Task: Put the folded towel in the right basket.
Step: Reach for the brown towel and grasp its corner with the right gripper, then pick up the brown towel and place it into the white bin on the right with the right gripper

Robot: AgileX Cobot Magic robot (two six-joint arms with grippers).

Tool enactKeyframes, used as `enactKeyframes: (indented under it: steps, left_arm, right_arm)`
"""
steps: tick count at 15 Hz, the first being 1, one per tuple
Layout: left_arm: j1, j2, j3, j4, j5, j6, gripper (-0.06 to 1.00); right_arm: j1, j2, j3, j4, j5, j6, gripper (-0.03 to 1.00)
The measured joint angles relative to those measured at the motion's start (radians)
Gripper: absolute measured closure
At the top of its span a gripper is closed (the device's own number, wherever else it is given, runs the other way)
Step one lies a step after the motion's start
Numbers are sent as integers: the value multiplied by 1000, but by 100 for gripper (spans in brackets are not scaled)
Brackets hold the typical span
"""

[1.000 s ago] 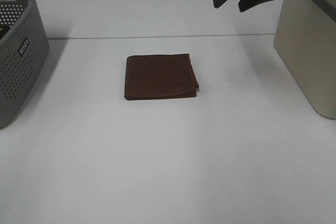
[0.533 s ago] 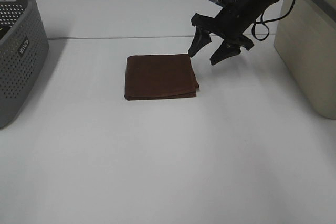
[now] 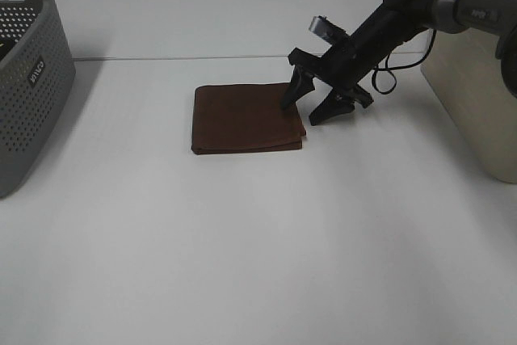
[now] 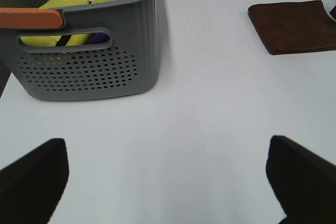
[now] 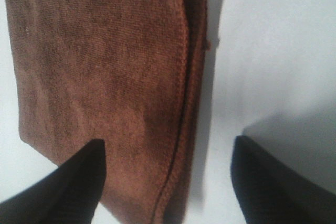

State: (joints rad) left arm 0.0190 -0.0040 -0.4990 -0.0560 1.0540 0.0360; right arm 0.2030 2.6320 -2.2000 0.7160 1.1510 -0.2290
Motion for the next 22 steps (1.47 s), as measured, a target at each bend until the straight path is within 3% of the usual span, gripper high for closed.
enactKeyframes:
  steps: [4, 5, 8, 9, 16, 19, 22]
  left_arm:
    - [0, 0, 0, 0, 0, 0, -3]
    - [0, 0, 0, 0, 0, 0, -3]
    - [0, 0, 0, 0, 0, 0, -3]
    - [0, 0, 0, 0, 0, 0, -3]
    - [0, 0, 0, 0, 0, 0, -3]
    - [0, 0, 0, 0, 0, 0, -3]
    - [0, 0, 0, 0, 0, 0, -3]
  right_arm:
    - [37, 19, -11, 33, -17, -7, 35]
    - [49, 22, -12, 32, -31, -7, 41]
    - [53, 34, -12, 24, -57, -7, 83]
    - [53, 34, -12, 24, -57, -7, 88]
    - [53, -155, -9, -56, -38, -8, 88]
    - [53, -318, -9, -171, -4, -2, 88]
    - [53, -461, -9, -362, 31, 46, 88]
